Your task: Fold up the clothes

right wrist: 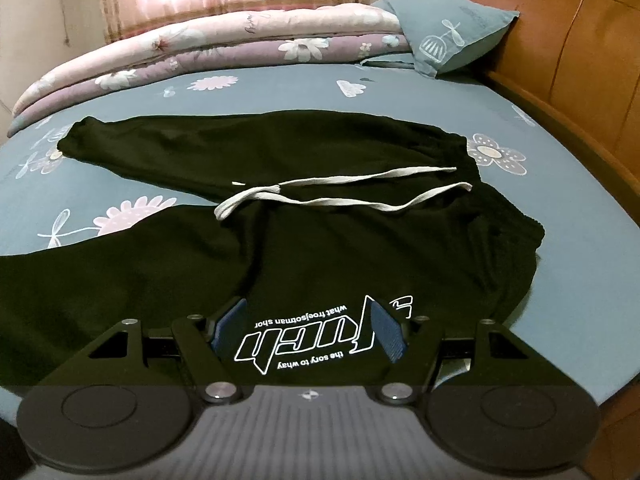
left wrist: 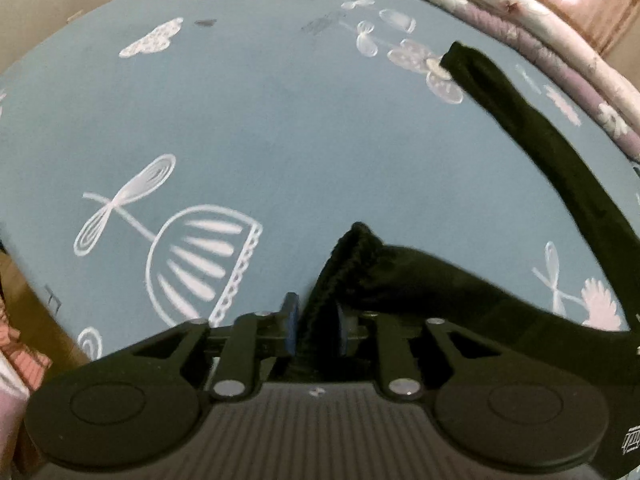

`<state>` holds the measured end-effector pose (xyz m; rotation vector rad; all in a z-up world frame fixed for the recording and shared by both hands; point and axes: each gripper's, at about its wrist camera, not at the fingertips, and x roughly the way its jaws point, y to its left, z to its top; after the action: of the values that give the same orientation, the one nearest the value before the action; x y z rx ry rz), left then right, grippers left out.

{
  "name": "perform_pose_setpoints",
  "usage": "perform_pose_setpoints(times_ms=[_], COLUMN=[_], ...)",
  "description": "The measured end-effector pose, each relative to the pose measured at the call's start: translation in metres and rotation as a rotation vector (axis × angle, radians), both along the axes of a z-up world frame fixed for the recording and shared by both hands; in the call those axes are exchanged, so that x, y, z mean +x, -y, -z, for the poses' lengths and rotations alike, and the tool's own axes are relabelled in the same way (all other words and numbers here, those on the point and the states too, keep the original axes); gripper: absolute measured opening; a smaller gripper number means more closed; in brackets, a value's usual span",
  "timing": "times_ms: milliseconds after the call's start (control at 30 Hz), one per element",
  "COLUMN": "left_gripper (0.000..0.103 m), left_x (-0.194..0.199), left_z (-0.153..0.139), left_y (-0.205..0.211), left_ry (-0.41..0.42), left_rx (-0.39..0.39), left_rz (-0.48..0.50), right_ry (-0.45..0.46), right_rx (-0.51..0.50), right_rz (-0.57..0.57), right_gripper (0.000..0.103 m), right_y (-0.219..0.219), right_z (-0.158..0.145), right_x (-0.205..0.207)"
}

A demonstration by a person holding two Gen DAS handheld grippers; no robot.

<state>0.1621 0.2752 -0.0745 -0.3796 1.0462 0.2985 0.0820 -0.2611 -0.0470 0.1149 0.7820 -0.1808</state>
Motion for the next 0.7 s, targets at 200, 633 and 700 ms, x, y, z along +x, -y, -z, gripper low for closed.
perform_pose_setpoints(times_ms=[200, 633, 700], left_gripper=[0.048, 0.057, 0.060], left_x=[-0.013, -0.019, -0.019], left_z=[-0.002, 0.008, 0.018], left_y=[-0.009, -0.015, -0.016], left_ry=[0.003, 0.033, 0.026], left_rx=[0.000, -0.041, -0.096], left_rz=[-0.008, -0.018, -0.010], right_ry=[-0.005, -0.017, -0.018], right_rx=[-0.008, -0.039, -0.045], right_rz=[-0.014, -0.016, 0.000], right_gripper=[0.073, 0.074, 0.074], right_y=[-0.006, -0.010, -0.005], right_z=[0.000, -0.001, -0.001], right_x=[0.003, 0.007, 0.007])
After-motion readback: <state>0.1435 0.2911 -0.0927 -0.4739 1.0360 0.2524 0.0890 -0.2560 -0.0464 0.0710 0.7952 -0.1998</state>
